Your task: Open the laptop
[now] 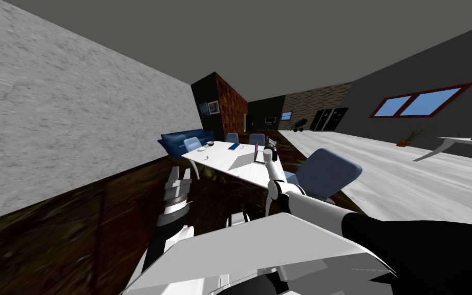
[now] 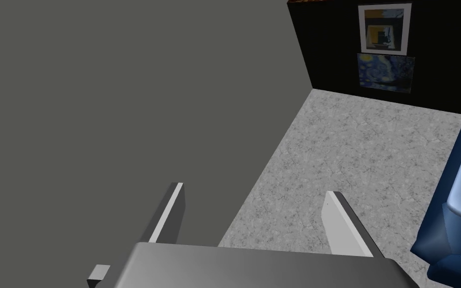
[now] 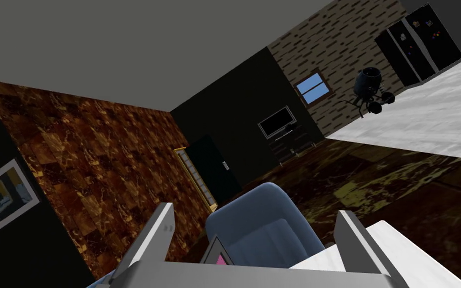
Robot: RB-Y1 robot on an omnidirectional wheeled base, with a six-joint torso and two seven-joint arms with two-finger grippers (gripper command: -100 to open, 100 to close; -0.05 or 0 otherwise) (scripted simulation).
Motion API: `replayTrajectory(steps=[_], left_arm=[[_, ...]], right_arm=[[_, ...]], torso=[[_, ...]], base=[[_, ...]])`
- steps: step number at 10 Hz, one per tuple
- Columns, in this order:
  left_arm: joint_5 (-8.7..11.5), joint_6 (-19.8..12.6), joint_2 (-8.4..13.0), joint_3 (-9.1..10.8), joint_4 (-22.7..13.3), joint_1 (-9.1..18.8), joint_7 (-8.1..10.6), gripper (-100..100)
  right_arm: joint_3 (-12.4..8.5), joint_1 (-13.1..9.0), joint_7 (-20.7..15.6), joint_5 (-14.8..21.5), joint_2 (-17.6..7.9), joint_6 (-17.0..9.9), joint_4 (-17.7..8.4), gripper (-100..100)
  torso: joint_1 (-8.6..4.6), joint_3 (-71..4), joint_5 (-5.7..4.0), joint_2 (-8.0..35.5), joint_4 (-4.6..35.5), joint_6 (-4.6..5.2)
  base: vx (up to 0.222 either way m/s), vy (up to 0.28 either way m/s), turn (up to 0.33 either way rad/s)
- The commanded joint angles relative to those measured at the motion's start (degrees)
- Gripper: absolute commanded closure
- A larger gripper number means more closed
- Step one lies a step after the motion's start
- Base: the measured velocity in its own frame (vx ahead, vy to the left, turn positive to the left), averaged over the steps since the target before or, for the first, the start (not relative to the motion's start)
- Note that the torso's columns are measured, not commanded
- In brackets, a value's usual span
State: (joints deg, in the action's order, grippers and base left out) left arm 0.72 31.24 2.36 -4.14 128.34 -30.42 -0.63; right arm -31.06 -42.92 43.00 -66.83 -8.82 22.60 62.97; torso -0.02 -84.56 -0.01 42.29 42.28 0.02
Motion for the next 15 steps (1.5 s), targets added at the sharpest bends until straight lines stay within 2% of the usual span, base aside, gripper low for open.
replayTrajectory(steps=[1, 2, 4, 6, 7, 11, 14, 15], left_arm=[[0.0, 0.0, 0.0, 0.0, 0.0, 0.0, 0.0, 0], [0.0, 0.0, 0.0, 0.0, 0.0, 0.0, 0.0, 0], [0.0, 0.0, 0.0, 0.0, 0.0, 0.0, 0.0, 0], [0.0, 0.0, 0.0, 0.0, 0.0, 0.0, 0.0, 0], [0.0, 0.0, 0.0, 0.0, 0.0, 0.0, 0.0, 0], [0.0, 0.0, 0.0, 0.0, 0.0, 0.0, 0.0, 0], [0.0, 0.0, 0.0, 0.0, 0.0, 0.0, 0.0, 0], [0.0, 0.0, 0.0, 0.0, 0.0, 0.0, 0.0, 0]], right_arm=[[-2.5, -2.6, 2.6, -4.0, 0.8, -0.2, -4.6, -100], [-3.5, -3.6, 3.7, -5.4, 1.2, -0.3, -7.0, -100], [-3.5, -3.6, 3.7, -5.6, 1.2, -0.3, -7.9, -100], [-5.2, -5.3, 5.5, -8.3, 2.0, -0.4, -11.7, -100], [-5.2, -5.3, 5.5, -8.3, 2.0, -0.4, -11.8, -100], [-7.4, -7.3, 7.8, -11.6, 3.6, -0.6, -16.5, -100], [-7.9, -7.4, 6.4, -12.1, 3.9, -0.9, -15.7, -100], [-7.9, -7.4, 6.4, -12.1, 3.9, -0.9, -15.7, 100]], torso=[[0.04, 0.0, 0.01, 0.0, 0.0, -0.04], [0.1, 0.0, 0.03, 0.0, 0.0, -0.03], [-0.02, 0.0, 0.0, 0.0, 0.0, 0.01], [-0.04, 0.0, -0.02, 0.0, 0.0, -0.04], [0.07, 0.0, 0.02, 0.0, 0.0, -0.04], [0.03, 0.0, 0.01, 0.0, 0.0, -0.03], [-0.06, 0.0, -0.02, 0.0, 0.0, -0.01], [-0.04, 0.0, -0.01, 0.0, 0.0, -0.02]], base=[[0.001, 0.052, 0.121], [0.009, 0.063, 0.134], [0.005, 0.027, 0.015], [0.007, 0.026, 0.079], [0.003, 0.027, 0.028], [0.008, 0.031, 0.05], [0.002, 0.008, 0.006], [0.0, 0.0, 0.0]])
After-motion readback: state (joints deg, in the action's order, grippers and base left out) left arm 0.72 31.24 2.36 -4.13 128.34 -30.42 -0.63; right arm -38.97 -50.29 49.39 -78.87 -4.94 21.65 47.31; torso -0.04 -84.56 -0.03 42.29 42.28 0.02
